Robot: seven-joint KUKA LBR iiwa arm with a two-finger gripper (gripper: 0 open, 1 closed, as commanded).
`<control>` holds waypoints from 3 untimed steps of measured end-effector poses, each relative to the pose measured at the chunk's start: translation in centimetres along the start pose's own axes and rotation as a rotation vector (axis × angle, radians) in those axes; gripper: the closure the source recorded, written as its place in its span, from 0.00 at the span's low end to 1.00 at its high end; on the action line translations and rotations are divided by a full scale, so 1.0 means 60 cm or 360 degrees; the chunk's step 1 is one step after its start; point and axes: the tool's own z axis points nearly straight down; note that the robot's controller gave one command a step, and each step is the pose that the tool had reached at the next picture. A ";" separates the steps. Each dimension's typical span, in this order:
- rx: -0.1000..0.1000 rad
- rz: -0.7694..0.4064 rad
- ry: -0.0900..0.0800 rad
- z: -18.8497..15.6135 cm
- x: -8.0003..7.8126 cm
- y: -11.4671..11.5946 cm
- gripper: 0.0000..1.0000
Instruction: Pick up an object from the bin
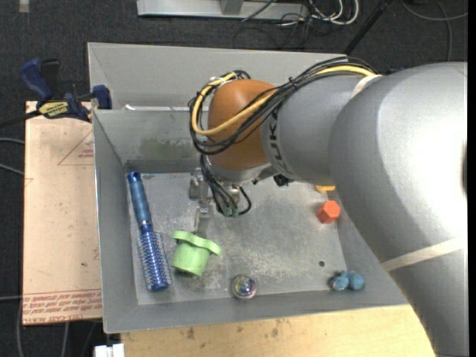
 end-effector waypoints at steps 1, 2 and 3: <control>-0.0004 -0.0296 -0.0015 -0.090 0.075 0.064 0.00; 0.0002 -0.0750 -0.0009 -0.089 0.124 0.023 0.00; -0.0001 -0.0690 -0.0030 -0.014 0.212 0.024 0.00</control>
Offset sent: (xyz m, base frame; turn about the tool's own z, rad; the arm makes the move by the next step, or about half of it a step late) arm -0.0422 0.0391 0.0532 -0.1841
